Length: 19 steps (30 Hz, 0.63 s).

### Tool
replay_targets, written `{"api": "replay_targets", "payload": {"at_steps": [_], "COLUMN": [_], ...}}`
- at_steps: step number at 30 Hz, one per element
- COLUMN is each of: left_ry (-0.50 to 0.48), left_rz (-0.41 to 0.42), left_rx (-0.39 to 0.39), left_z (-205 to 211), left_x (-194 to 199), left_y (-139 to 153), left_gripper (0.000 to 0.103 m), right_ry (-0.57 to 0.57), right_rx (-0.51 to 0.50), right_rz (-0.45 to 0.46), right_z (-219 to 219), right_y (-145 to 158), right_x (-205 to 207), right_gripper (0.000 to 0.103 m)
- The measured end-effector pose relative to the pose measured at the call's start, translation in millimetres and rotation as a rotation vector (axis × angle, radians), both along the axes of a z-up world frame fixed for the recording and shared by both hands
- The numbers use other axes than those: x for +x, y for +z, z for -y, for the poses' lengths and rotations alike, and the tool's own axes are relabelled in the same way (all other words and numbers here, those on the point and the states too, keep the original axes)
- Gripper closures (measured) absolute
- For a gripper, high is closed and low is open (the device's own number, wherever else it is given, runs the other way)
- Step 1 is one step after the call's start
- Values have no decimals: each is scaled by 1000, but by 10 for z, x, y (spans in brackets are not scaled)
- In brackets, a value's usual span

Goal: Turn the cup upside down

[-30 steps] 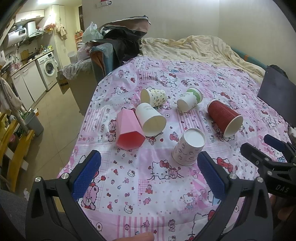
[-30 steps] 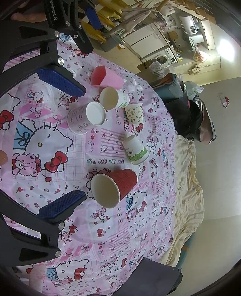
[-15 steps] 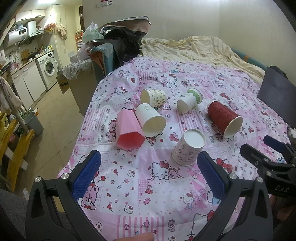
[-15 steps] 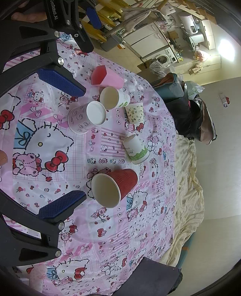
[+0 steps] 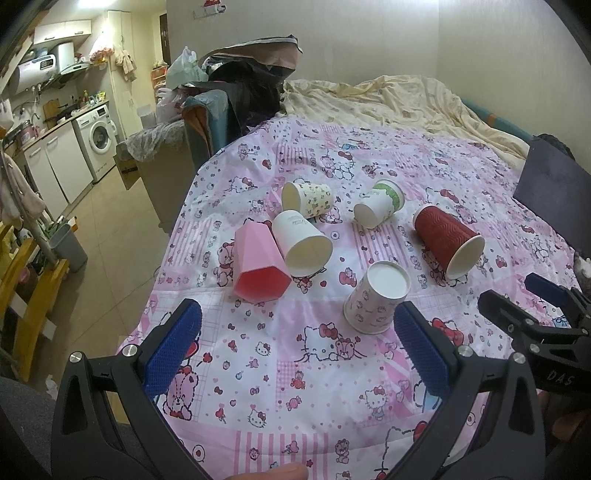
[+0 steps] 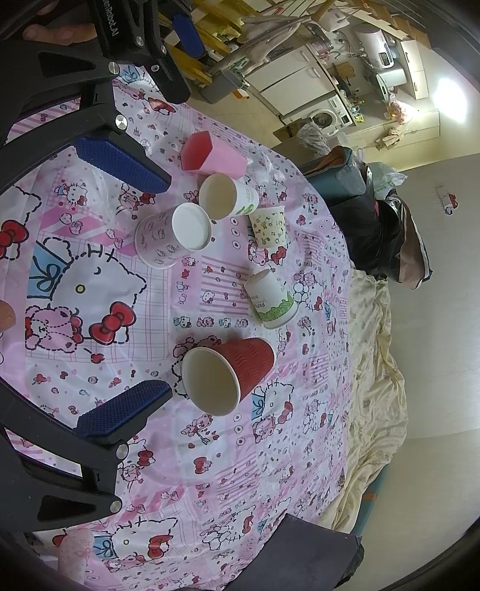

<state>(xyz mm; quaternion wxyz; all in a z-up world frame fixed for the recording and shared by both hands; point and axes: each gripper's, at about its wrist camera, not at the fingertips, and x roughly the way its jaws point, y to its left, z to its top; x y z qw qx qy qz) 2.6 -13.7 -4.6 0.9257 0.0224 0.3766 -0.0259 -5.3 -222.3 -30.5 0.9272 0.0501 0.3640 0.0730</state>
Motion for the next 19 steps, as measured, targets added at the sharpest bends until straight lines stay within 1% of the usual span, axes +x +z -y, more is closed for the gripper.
{"api": "replay_targets", "payload": {"at_steps": [19], "left_ry": [11], "left_rz": [-12], "left_rx": [4], "left_z": [-10], "left_x": [-1], "left_y": [-29], "left_gripper": [0], "right_ry": [0], "right_rx": [3], "right_rz": [-2], "right_z": [-2], "right_y": [2], "right_x": [-1], "right_gripper": [0]}}
